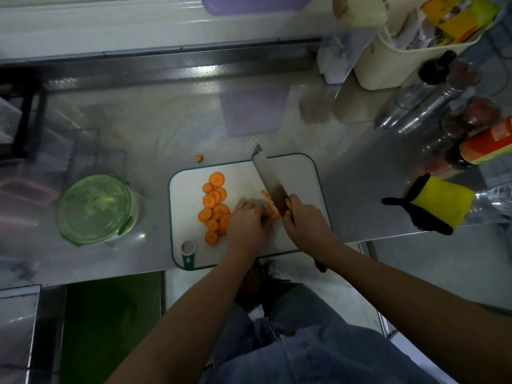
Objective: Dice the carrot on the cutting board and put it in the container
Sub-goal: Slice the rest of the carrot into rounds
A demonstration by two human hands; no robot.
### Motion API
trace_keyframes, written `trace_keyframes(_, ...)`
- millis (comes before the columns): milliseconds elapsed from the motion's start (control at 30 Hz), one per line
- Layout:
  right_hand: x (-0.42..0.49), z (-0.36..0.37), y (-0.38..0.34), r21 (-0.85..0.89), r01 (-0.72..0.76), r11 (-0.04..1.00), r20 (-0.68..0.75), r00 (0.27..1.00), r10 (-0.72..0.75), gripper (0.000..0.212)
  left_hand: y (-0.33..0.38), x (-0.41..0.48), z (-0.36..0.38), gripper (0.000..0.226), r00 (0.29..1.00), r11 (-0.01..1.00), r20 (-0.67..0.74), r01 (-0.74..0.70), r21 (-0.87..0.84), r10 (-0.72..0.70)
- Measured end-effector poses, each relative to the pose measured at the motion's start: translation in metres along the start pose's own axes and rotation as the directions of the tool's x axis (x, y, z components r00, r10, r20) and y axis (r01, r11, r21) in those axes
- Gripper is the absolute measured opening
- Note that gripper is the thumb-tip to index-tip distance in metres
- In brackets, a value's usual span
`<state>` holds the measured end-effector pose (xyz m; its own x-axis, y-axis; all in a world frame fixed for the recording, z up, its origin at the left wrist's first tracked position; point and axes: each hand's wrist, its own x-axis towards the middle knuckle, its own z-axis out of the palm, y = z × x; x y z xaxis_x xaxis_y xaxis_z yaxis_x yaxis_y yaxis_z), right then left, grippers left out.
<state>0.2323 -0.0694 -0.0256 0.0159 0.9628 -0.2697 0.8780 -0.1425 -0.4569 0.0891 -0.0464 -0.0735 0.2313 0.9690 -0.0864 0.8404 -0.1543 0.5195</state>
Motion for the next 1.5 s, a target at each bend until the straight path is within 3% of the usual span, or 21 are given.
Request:
trace_keyframes(167,-0.006,-0.001,0.001,-0.025,0.027,0.999,0.048,0.998,-0.026,0.024,0.004,-0.002,-0.002,0.013,0.998,0.999,-0.030,0.048,-0.023,-0.049)
trace_keyframes(500,-0.010,0.003,0.006,-0.090,0.066,0.994,0.092,0.994,-0.058,0.021,0.005,-0.003,-0.002,0.010,0.999,0.995,-0.029,-0.030,0.091,0.032)
trace_keyframes(800,-0.002,0.004,0.009,-0.098,0.087,0.991,0.173,0.983,-0.069,0.025,0.006,-0.002,-0.003,0.005,0.996,0.996,-0.070,-0.049,0.079,0.054)
trace_keyframes(1133,-0.004,0.004,0.012,-0.036,0.085,0.996,0.094,0.992,-0.082,0.019,0.006,-0.003,-0.004,0.005,0.995,0.994,-0.093,-0.030,0.104,0.040)
trace_keyframes(1500,-0.010,0.004,0.007,-0.051,0.089,0.995,0.136,0.987,-0.081,0.019,0.007,-0.004,-0.003,0.003,0.997,0.996,-0.074,0.022,0.085,-0.016)
